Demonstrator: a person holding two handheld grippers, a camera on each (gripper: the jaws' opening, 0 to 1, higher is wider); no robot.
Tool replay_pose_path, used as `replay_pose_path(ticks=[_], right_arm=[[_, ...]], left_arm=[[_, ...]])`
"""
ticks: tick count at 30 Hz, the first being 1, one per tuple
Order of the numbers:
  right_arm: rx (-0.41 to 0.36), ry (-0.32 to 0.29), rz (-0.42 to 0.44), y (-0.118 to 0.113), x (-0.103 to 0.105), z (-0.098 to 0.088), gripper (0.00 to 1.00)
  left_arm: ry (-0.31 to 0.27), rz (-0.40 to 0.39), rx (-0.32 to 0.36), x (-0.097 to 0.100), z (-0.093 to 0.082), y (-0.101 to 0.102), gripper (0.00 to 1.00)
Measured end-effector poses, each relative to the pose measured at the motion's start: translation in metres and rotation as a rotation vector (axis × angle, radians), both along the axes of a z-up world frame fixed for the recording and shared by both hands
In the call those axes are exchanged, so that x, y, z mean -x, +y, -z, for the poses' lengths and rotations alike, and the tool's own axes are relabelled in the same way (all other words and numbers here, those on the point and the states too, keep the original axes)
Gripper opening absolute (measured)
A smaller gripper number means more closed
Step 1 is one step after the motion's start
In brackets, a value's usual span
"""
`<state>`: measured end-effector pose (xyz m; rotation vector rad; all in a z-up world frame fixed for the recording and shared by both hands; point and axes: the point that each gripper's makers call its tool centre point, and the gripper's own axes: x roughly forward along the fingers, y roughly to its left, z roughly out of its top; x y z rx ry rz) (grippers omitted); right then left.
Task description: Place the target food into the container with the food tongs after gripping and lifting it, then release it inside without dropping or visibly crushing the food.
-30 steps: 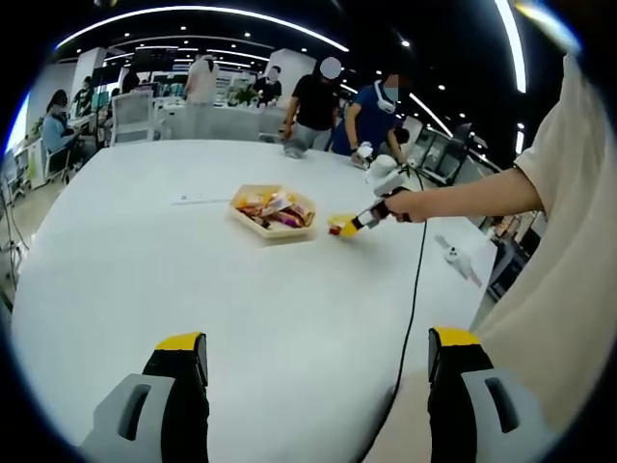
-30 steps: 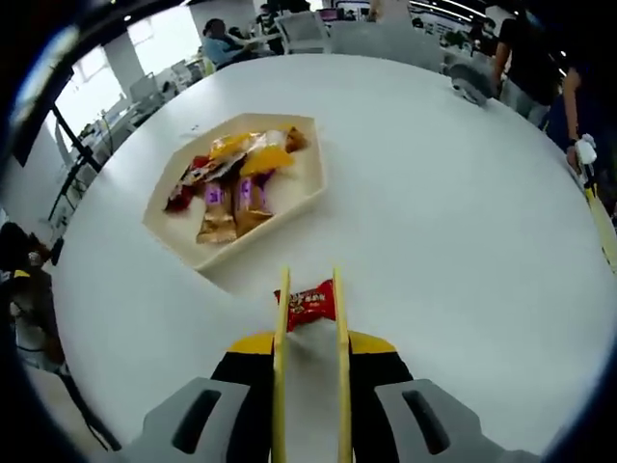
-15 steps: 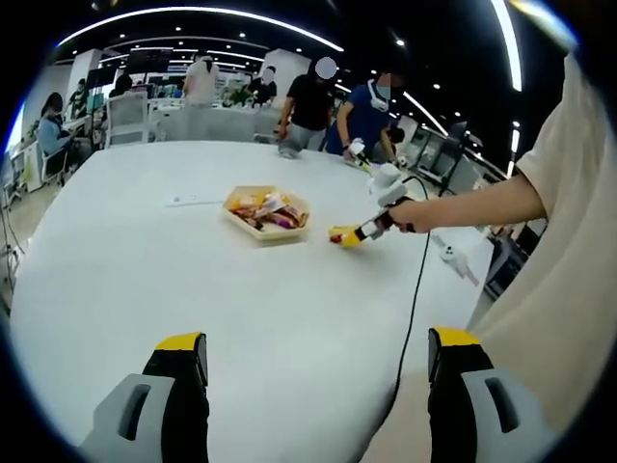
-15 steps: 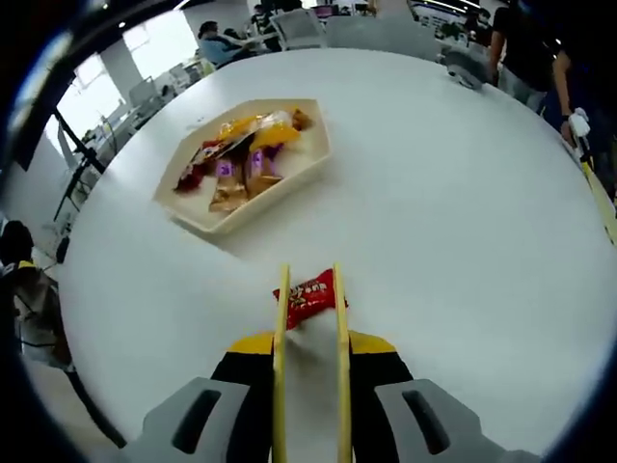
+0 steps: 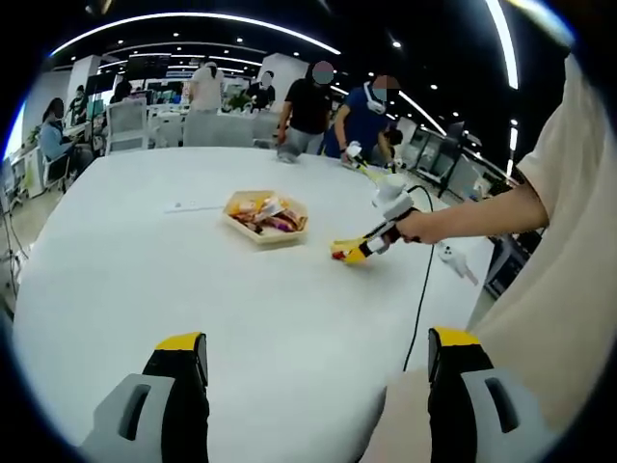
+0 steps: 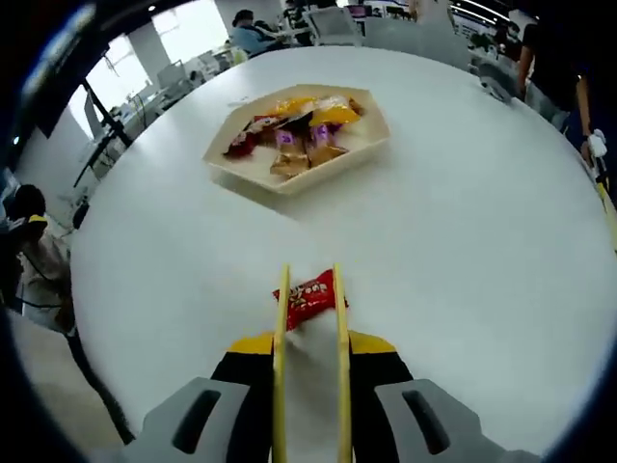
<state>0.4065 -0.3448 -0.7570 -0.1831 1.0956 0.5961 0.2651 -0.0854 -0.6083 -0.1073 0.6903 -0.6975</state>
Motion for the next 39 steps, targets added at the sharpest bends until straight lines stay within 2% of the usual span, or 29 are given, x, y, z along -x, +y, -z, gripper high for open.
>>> replay_pose_path(ticks=[5,7,11,13,21,23,25,27,31,39], right_arm=[[-0.005,-0.003,-0.084,0.014,0.012,0.0,0.25],[0.014,-0.03,-0.158,0.019,0.015,-0.001,0.25],[0.031,-0.04,-0.255,0.024,0.023,-0.001,0.25],[0.029,-0.031,-0.345,0.026,0.03,0.002,0.25],[0.068,-0.05,-0.418,0.02,0.032,0.003,0.25],[0.06,-0.06,-0.401,0.02,0.03,0.002,0.25],[0.007,-0.072,-0.326,0.024,0.026,-0.003,0.25],[0.006,-0.088,-0.293,0.023,0.023,-0.006,0.26],[0.003,-0.086,-0.161,0.021,0.024,-0.009,0.26],[0.025,-0.046,-0.003,0.019,0.051,-0.002,0.26]], left_arm=[[-0.015,-0.003,0.002,0.003,-0.003,-0.001,0.95],[-0.019,-0.006,0.004,0.005,-0.004,-0.001,0.95],[-0.022,-0.014,0.008,0.009,-0.004,0.0,0.95],[-0.023,-0.019,0.007,0.011,-0.004,0.002,0.95],[-0.026,-0.028,-0.006,0.017,-0.005,0.009,0.95],[-0.027,-0.026,-0.005,0.018,-0.006,0.008,0.95],[-0.029,-0.023,-0.006,0.018,-0.006,0.008,0.95],[-0.03,-0.021,-0.003,0.018,-0.007,0.007,0.95],[-0.033,-0.008,0.002,0.017,-0.007,0.005,0.95],[-0.038,0.038,0.017,0.015,-0.007,0.005,0.95]])
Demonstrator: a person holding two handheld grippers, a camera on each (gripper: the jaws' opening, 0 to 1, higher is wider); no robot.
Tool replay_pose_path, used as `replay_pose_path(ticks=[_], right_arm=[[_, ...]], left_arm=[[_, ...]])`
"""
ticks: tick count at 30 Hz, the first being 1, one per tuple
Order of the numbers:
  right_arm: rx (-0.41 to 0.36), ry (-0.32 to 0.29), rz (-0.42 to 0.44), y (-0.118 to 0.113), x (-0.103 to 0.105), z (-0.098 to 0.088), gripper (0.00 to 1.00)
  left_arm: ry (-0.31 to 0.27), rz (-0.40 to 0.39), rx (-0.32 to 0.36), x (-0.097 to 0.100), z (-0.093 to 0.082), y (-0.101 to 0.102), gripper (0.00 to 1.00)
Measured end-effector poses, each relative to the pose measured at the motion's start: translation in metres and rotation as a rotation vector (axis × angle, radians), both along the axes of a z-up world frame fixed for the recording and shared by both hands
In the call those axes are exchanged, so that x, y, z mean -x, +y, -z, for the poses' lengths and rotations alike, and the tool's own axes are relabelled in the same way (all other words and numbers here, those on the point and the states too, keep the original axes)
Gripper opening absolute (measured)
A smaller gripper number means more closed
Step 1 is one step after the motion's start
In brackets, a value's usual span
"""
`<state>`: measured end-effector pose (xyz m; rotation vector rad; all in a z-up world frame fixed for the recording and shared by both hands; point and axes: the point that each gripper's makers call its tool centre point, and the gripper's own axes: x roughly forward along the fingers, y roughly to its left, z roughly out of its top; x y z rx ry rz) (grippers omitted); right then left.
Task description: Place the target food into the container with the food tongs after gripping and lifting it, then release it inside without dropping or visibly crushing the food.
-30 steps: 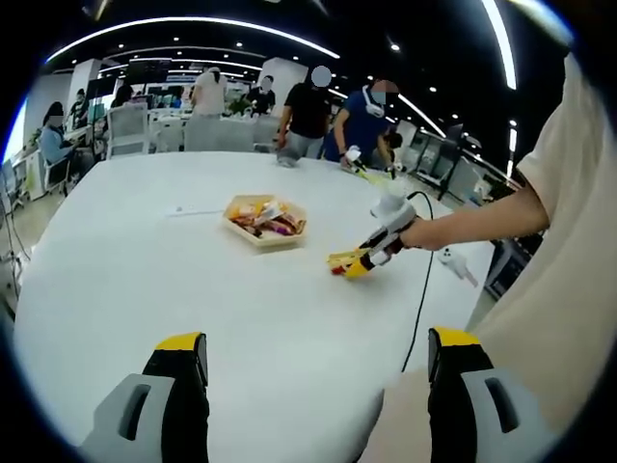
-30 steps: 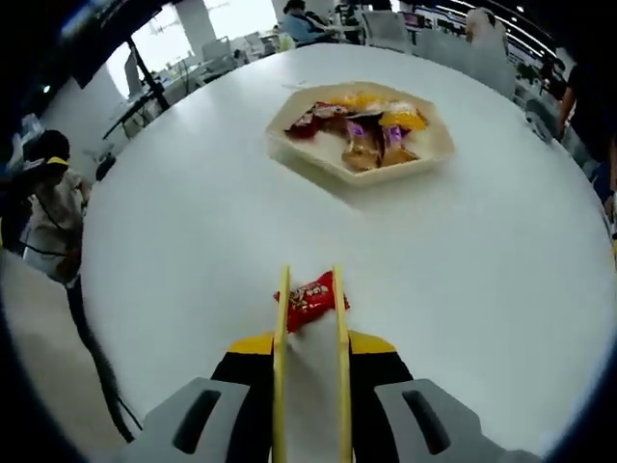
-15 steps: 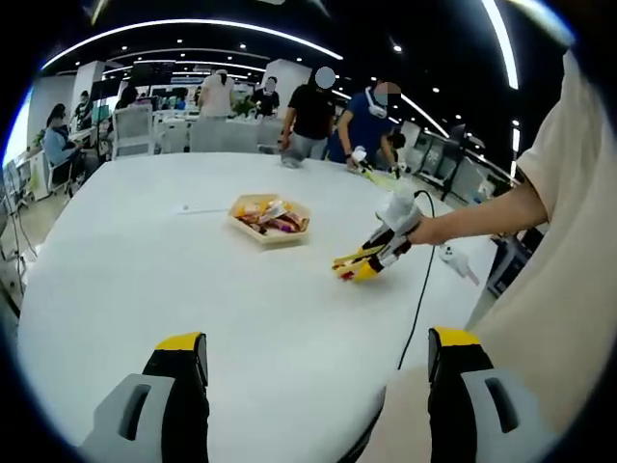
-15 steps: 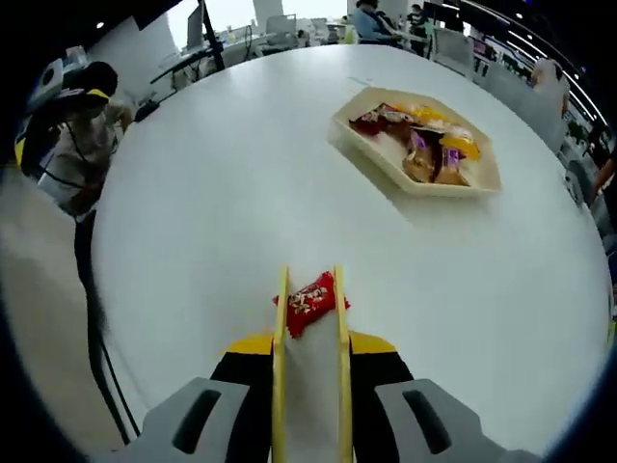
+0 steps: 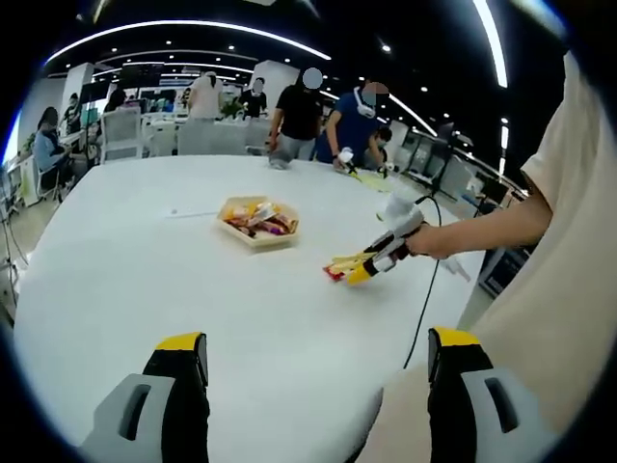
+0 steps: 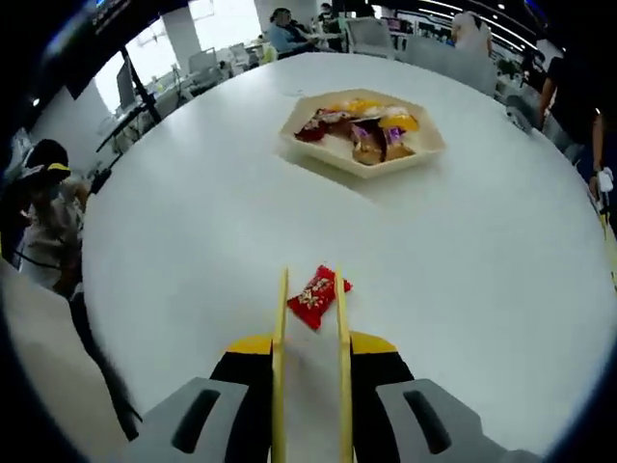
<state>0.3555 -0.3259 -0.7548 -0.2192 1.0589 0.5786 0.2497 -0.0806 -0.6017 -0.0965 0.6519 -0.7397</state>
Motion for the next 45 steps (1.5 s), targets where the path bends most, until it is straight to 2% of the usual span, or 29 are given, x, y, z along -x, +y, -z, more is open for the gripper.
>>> replay_pose_path(ticks=[7,13,17,23,30,32,37,41,45], right_arm=[[0.009,-0.017,0.138,0.001,0.01,-0.002,0.26],[-0.001,-0.02,0.206,0.004,0.017,-0.008,0.26],[-0.001,0.007,0.239,0.0,0.025,-0.006,0.26],[-0.03,0.054,0.25,0.0,0.027,-0.003,0.26],[-0.092,0.066,0.259,-0.003,0.011,-0.006,0.26],[-0.13,0.079,0.282,-0.003,0.005,-0.006,0.26],[-0.159,0.119,0.281,-0.006,-0.002,-0.002,0.26],[-0.17,0.119,0.258,-0.005,0.007,-0.012,0.26],[-0.173,0.128,0.261,-0.011,0.018,-0.007,0.26]], left_arm=[[-0.002,0.037,0.001,0.0,0.001,0.012,0.95],[-0.006,0.063,0.004,-0.004,0.001,0.019,0.95],[-0.011,0.09,0.01,-0.006,0.001,0.019,0.95],[-0.014,0.093,0.011,-0.005,0.0,0.027,0.95],[-0.006,0.055,0.003,-0.001,0.002,0.038,0.95],[-0.002,0.044,-0.001,0.0,0.003,0.038,0.95],[0.002,0.026,-0.003,0.0,0.003,0.031,0.95],[0.005,0.007,0.002,-0.001,0.003,0.026,0.94],[0.014,0.019,0.007,0.0,0.007,0.016,0.95]])
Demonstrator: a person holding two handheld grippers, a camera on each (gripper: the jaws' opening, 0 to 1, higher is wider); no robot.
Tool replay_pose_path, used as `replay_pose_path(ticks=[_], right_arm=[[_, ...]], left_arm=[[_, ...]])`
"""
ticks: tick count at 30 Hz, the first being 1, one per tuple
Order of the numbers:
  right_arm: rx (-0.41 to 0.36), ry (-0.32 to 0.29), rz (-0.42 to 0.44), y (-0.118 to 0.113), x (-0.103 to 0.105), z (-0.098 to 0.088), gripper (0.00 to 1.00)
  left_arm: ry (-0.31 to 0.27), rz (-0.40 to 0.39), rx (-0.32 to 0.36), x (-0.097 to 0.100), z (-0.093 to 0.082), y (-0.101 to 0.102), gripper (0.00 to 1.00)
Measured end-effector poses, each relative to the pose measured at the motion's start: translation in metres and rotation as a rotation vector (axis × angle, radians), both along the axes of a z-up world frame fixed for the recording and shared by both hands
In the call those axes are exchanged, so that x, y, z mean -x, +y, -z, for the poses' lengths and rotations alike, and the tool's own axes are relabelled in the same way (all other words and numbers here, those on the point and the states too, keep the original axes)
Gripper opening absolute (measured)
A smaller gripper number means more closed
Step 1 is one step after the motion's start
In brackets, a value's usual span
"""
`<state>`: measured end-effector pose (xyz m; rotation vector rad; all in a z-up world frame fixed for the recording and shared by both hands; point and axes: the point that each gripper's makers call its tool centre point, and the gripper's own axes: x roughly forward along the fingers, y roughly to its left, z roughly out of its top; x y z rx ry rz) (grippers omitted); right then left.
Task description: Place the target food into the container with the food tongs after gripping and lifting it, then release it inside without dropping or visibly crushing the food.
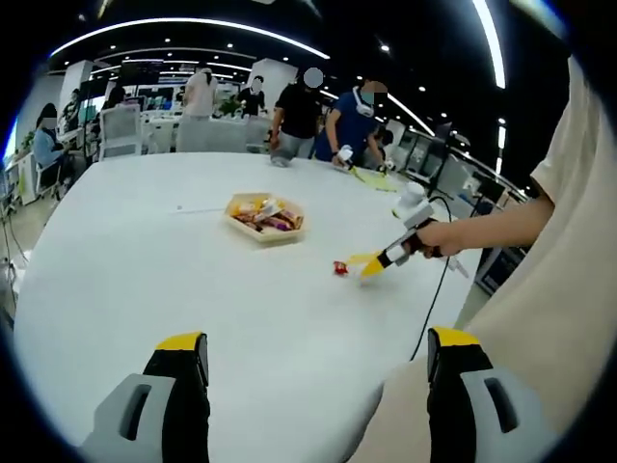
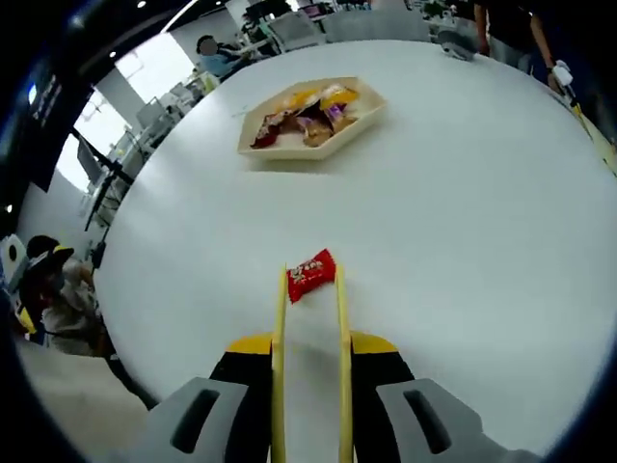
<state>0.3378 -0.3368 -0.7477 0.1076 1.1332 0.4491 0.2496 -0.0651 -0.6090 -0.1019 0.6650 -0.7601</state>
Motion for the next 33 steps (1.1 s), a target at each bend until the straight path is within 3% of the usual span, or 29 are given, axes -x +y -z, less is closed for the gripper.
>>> replay_pose_path(ticks=[9,17,33], right_arm=[[-0.045,0.024,0.036,0.005,0.01,0.008,0.26],[-0.081,0.031,0.051,0.011,0.0,0.009,0.26],[-0.081,0.034,0.017,0.015,-0.023,0.009,0.27]], left_arm=[[-0.014,0.023,-0.004,-0.004,-0.006,-0.007,0.94],[-0.009,-0.001,-0.017,-0.002,-0.005,0.0,0.94],[0.002,-0.023,-0.016,-0.002,-0.002,0.002,0.94]])
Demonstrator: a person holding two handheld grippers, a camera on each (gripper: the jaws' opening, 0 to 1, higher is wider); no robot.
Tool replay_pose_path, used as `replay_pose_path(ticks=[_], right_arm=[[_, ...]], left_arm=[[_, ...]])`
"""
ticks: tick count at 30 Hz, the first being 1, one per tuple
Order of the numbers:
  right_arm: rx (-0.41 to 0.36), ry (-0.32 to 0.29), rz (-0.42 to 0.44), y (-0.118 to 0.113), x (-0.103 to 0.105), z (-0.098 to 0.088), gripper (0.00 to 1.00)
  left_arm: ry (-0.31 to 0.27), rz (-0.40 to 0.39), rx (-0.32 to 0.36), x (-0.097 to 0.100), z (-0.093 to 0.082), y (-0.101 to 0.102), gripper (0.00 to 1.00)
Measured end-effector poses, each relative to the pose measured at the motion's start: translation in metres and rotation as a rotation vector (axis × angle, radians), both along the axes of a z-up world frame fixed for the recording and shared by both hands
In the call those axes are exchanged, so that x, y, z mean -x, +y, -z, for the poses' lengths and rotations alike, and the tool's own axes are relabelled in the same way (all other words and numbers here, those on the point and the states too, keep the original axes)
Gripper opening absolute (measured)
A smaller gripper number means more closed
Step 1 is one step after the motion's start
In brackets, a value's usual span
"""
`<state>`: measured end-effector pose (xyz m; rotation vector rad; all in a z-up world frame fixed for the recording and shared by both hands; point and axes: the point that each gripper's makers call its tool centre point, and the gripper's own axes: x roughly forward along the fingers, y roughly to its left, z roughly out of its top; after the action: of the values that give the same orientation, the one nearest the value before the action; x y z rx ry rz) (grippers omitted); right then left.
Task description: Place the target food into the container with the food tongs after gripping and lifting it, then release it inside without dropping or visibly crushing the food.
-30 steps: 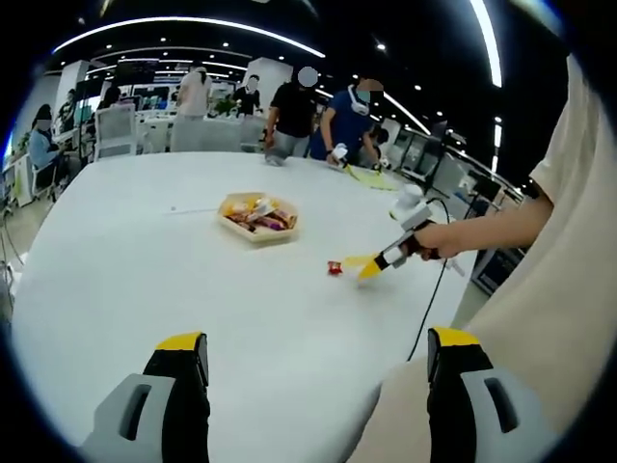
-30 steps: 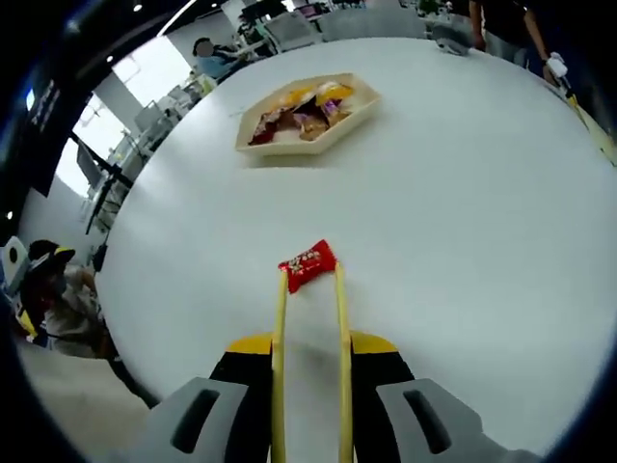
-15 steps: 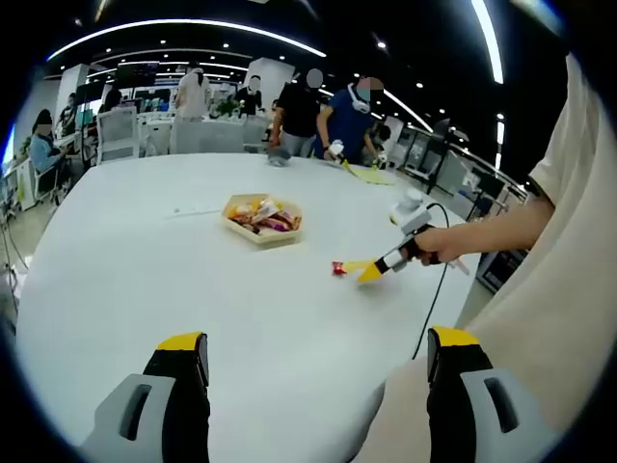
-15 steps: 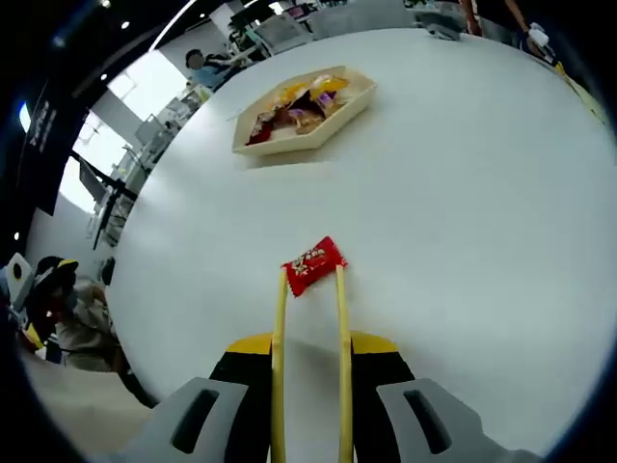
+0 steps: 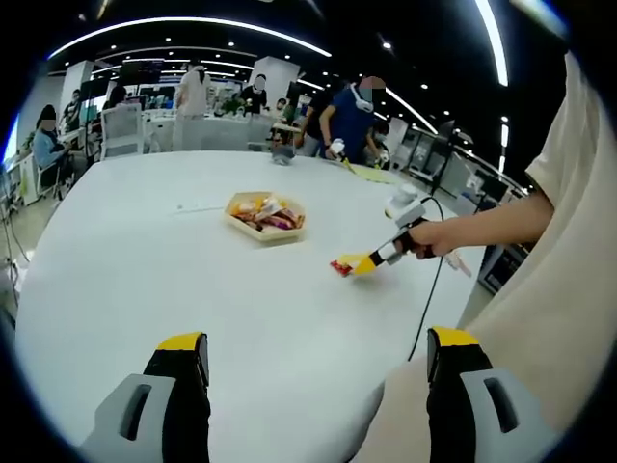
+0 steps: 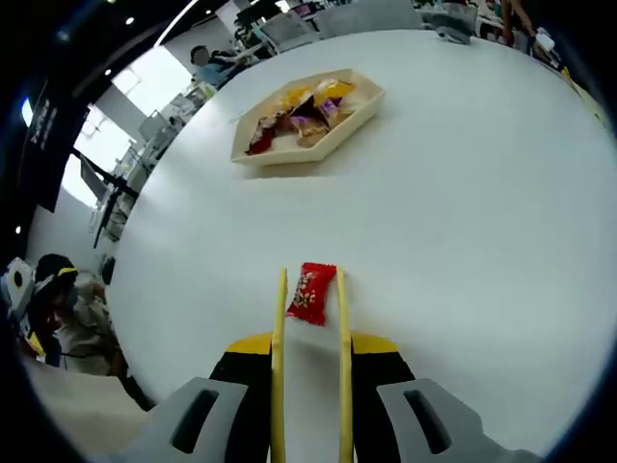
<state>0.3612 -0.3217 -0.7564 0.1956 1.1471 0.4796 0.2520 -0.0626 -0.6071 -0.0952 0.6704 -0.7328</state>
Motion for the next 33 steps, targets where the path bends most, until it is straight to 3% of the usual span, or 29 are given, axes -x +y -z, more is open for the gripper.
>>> replay_pose_path(ticks=[9,12,13,18,24,28,33], right_arm=[[0.036,-0.007,-0.064,0.009,-0.002,0.002,0.27],[0.126,-0.054,-0.126,0.005,-0.005,0.001,0.27],[0.197,-0.081,-0.171,0.0,-0.005,0.001,0.27],[0.308,-0.12,-0.296,-0.001,0.0,-0.002,0.27],[0.317,-0.135,-0.278,0.0,0.002,0.0,0.27],[0.389,-0.127,-0.346,-0.006,0.007,0.005,0.26],[0.403,-0.109,-0.331,-0.012,0.011,0.008,0.27]], left_arm=[[0.003,-0.005,-0.001,0.0,0.001,0.003,0.94],[0.004,-0.006,0.0,0.001,0.001,0.004,0.94],[0.003,-0.007,0.001,0.001,0.001,0.005,0.94],[0.003,-0.003,0.006,0.001,0.002,0.004,0.94],[-0.002,0.001,0.011,0.001,0.002,0.003,0.94],[-0.003,-0.005,0.012,0.002,0.002,0.005,0.94],[0.004,-0.004,-0.004,0.005,0.005,0.008,0.9]])
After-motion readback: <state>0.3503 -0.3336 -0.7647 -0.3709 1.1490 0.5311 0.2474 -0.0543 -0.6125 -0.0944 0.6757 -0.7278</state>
